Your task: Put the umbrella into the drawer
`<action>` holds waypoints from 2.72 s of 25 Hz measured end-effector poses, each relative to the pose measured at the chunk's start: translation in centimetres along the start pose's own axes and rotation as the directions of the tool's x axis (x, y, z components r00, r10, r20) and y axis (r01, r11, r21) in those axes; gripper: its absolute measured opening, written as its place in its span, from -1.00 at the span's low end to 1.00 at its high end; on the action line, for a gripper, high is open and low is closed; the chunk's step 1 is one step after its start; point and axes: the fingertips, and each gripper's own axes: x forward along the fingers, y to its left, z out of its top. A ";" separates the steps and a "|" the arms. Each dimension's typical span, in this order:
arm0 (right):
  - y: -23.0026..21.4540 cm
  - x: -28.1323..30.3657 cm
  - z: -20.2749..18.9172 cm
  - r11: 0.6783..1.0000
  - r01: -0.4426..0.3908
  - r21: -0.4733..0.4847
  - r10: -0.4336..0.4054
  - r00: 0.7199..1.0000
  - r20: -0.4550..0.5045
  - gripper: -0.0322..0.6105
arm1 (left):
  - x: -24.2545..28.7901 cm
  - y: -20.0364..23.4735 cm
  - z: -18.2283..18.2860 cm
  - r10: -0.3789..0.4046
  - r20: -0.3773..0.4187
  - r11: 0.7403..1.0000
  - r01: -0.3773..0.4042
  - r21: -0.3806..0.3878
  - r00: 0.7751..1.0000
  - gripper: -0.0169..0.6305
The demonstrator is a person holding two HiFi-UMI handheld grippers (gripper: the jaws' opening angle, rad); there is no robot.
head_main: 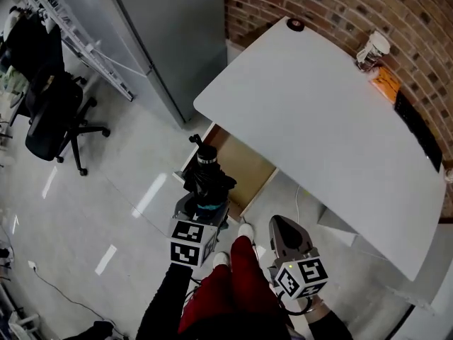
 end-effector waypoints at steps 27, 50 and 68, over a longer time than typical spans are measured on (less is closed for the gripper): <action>-2.2 5.8 -4.8 0.999 -0.025 0.036 0.030 0.988 -0.153 -0.87 | 10.7 0.6 -3.9 -0.067 -0.167 0.996 0.076 0.047 0.984 -0.15; -3.5 8.8 -7.0 1.000 -0.002 0.030 0.009 0.973 -0.231 -0.87 | 16.4 0.6 -5.5 -0.084 -0.284 0.996 0.088 0.001 0.955 -0.16; -5.4 10.5 -9.9 0.998 0.029 0.048 -0.012 0.951 -0.308 -0.87 | 22.4 0.6 -8.4 -0.123 -0.364 0.991 0.136 0.009 0.923 -0.16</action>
